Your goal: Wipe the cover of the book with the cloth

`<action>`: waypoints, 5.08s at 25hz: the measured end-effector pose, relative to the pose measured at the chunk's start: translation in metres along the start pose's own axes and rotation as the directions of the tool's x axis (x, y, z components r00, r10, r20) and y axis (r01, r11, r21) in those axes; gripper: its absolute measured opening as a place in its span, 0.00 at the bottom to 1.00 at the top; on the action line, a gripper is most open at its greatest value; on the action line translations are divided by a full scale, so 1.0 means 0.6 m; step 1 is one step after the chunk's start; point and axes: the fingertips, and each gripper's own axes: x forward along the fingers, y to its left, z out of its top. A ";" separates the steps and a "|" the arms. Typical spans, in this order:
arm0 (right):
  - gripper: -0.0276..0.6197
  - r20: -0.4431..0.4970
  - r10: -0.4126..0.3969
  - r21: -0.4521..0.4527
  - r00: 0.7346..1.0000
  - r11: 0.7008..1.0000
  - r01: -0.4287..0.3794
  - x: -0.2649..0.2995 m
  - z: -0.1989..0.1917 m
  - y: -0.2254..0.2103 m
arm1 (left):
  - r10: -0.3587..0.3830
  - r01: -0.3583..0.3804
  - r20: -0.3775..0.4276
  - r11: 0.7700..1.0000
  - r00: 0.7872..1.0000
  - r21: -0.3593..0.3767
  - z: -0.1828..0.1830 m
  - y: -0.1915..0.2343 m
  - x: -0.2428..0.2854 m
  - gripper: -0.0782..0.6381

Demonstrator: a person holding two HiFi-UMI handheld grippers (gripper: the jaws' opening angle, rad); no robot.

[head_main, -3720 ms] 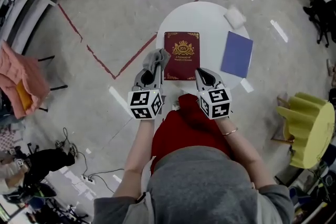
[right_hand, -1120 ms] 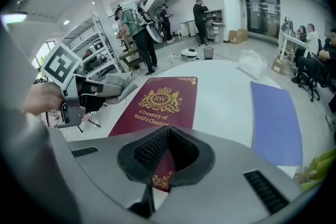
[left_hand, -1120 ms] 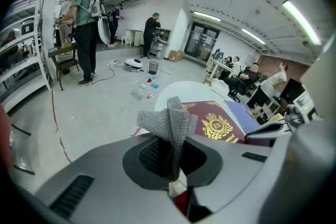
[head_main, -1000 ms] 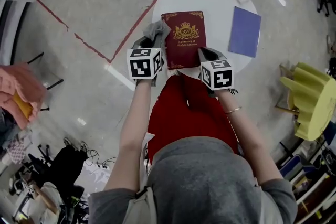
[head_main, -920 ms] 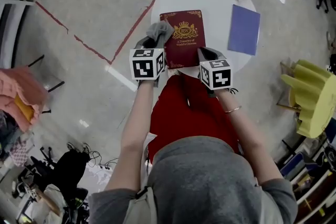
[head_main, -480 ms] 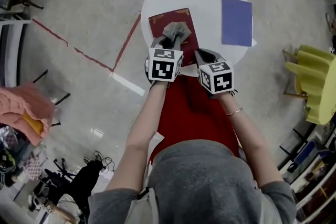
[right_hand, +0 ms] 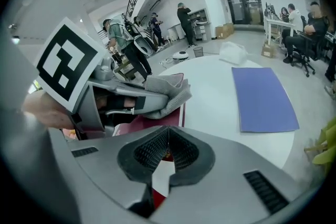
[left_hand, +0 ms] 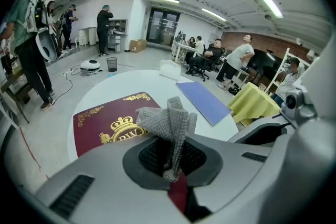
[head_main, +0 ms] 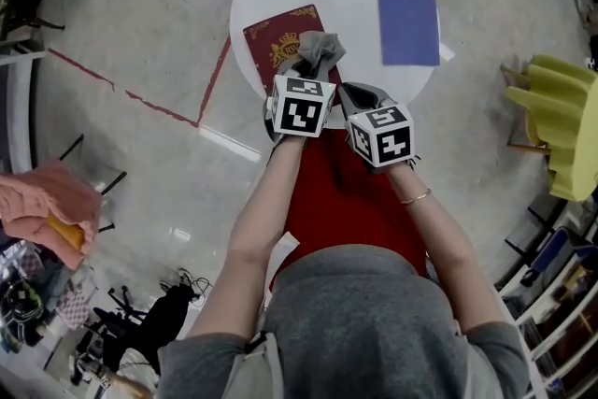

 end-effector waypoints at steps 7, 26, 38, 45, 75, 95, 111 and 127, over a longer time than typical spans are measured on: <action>0.09 -0.037 0.032 -0.053 0.999 0.998 -0.034 0.019 -0.001 0.018 | 0.060 -0.059 0.015 0.997 0.998 -0.049 -0.025 0.046 -0.026 0.15; 0.09 -0.087 0.012 -0.175 0.996 0.984 -0.027 0.031 -0.008 0.064 | 0.233 -0.222 0.012 0.939 0.972 -0.261 -0.158 0.174 -0.156 0.15; 0.09 -0.034 -0.047 -0.110 0.998 0.993 0.043 -0.019 -0.025 0.023 | 0.172 -0.155 0.067 0.966 0.983 -0.207 -0.126 0.106 -0.171 0.15; 0.09 -0.005 -0.043 -0.070 0.999 0.997 0.043 -0.054 -0.042 -0.012 | 0.109 -0.099 0.068 0.985 0.992 -0.142 -0.087 0.014 -0.127 0.15; 0.09 -0.077 0.028 -0.188 0.997 0.981 -0.042 -0.052 -0.077 -0.010 | 0.225 -0.205 0.048 0.942 0.973 -0.267 -0.156 -0.011 -0.100 0.15; 0.09 -0.171 0.040 -0.267 0.984 0.960 -0.086 0.047 -0.052 0.095 | 0.250 -0.197 0.072 0.884 0.966 -0.425 -0.211 0.133 -0.189 0.15; 0.09 -0.206 -0.042 -0.390 0.978 0.920 -0.042 0.067 0.020 0.026 | 0.237 -0.190 0.091 0.914 0.967 -0.358 -0.121 0.264 -0.154 0.15; 0.09 -0.213 0.002 -0.339 0.977 0.938 -0.076 0.067 0.038 0.004 | 0.222 -0.223 0.047 0.975 0.974 0.023 0.047 0.276 -0.017 0.15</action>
